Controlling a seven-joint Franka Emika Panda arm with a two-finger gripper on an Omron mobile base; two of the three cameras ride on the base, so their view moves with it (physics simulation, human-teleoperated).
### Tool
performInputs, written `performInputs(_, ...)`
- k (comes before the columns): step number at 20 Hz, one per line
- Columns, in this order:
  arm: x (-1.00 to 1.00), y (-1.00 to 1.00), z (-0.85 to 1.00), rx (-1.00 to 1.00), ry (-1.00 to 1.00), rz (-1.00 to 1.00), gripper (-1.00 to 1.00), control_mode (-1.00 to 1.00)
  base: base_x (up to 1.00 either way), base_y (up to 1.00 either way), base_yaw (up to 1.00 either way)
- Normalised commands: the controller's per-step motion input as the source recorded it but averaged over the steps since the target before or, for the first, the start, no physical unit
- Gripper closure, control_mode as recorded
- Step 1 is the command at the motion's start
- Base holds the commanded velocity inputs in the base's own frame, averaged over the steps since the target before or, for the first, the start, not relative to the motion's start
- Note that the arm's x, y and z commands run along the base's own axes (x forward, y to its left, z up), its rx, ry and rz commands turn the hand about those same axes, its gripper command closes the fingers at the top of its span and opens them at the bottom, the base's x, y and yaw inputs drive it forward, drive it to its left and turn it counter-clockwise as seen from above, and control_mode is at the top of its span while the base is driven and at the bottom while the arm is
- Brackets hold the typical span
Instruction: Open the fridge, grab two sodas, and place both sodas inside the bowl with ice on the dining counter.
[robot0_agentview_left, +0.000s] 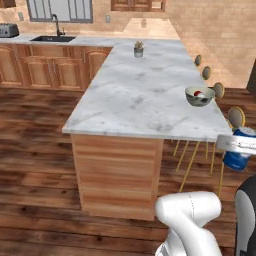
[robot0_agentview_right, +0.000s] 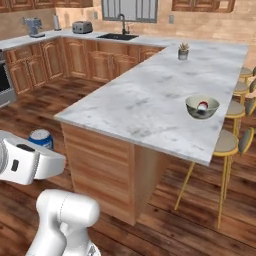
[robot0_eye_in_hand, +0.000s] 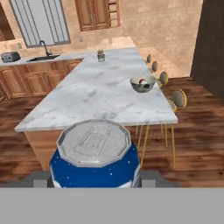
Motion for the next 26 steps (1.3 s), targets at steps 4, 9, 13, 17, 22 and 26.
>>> performInputs(4,0.0,0.0,0.0,0.0,0.0,0.0,1.0,1.0,0.12,-1.0,0.06)
performInputs(9,0.0,0.0,0.0,0.0,0.0,0.0,1.0,1.0,0.28,-1.0,0.16)
performInputs(13,0.0,0.0,0.0,0.0,0.0,0.0,1.0,1.0,0.38,-0.99,0.21)
performInputs(17,0.0,0.0,0.0,0.0,0.0,0.0,1.0,1.0,0.41,-0.91,0.25)
performInputs(22,0.0,0.0,0.0,0.0,0.0,0.0,1.0,1.0,0.45,-0.83,0.28)
performInputs(26,0.0,0.0,0.0,0.0,0.0,0.0,1.0,1.0,0.58,-0.64,0.37)
